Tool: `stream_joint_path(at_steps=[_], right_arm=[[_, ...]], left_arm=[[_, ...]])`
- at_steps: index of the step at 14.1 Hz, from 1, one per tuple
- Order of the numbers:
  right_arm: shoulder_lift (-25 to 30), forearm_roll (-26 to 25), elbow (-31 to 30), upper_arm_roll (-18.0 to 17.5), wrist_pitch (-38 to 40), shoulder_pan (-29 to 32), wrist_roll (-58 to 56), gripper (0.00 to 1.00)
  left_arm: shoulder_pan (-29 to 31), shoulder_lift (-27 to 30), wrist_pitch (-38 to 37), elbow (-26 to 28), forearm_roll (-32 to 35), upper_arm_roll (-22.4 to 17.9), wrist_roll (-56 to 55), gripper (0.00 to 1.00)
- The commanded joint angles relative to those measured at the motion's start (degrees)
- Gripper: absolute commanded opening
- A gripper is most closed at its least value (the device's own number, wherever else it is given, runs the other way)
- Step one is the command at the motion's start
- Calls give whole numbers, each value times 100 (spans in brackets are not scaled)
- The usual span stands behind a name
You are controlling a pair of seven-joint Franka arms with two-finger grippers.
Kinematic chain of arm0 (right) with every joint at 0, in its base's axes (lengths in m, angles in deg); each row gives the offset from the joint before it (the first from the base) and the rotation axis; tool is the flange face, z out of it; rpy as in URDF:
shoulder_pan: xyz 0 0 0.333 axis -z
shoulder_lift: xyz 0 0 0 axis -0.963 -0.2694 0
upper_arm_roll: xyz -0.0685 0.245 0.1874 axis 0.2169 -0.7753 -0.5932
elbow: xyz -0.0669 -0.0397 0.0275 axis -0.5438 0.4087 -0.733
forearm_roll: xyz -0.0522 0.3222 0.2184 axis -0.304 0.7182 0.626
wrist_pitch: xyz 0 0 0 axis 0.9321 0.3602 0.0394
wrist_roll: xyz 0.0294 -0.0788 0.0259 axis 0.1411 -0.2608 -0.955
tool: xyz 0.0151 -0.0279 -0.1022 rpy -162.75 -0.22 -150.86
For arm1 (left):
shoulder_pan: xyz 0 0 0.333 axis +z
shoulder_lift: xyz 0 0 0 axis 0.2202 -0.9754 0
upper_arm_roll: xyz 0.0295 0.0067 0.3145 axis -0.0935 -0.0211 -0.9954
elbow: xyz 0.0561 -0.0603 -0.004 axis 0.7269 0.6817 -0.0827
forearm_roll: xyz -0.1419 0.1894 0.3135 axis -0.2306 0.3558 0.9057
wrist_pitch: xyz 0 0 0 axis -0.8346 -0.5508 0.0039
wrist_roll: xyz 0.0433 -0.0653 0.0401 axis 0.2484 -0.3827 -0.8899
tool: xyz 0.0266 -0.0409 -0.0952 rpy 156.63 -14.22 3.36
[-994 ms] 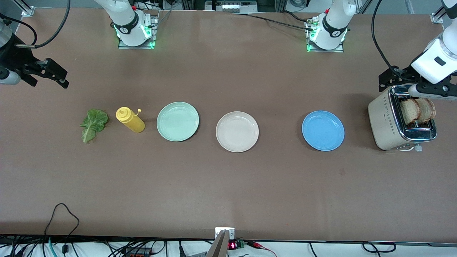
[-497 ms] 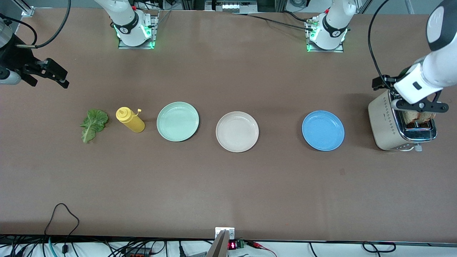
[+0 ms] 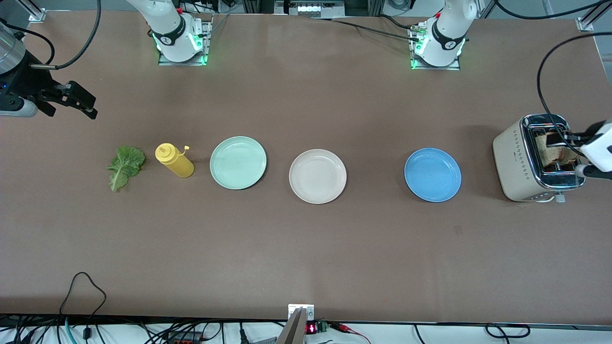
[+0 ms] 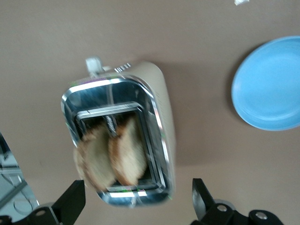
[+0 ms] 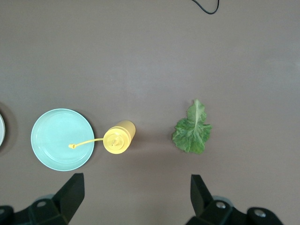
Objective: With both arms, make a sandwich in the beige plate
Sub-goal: 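Grasp a bread slice with the left gripper and lift it from the toaster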
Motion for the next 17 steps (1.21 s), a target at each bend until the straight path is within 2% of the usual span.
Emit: stream_joint_path(at_steps=[1,5,9,13,14,17], right_arm=[[37,-106,-31,-21,-30,-8,-46,100],[28,-106,-58,-21,14,-8,6,100],[37,-106,-75,-21,31,-8,50,100],[37,-106,-75,-21,49,-8,50,100],[37,-106,-84,-21,49,-16,50,100],[37,-106,-84,-21,49,-16,50,100]], left_arm=[[400,174,624,523,-21,101,450,100],[849,481,1520,1491,-566,101,1005,100],[999,605,1610,1817,-821,101,1023,100],[1017,614,1785,2054,-909,101,1023,89],[1017,605,1864,2107,-918,101,1023,85],[1026,605,1874,2195,-918,92,1023,47]])
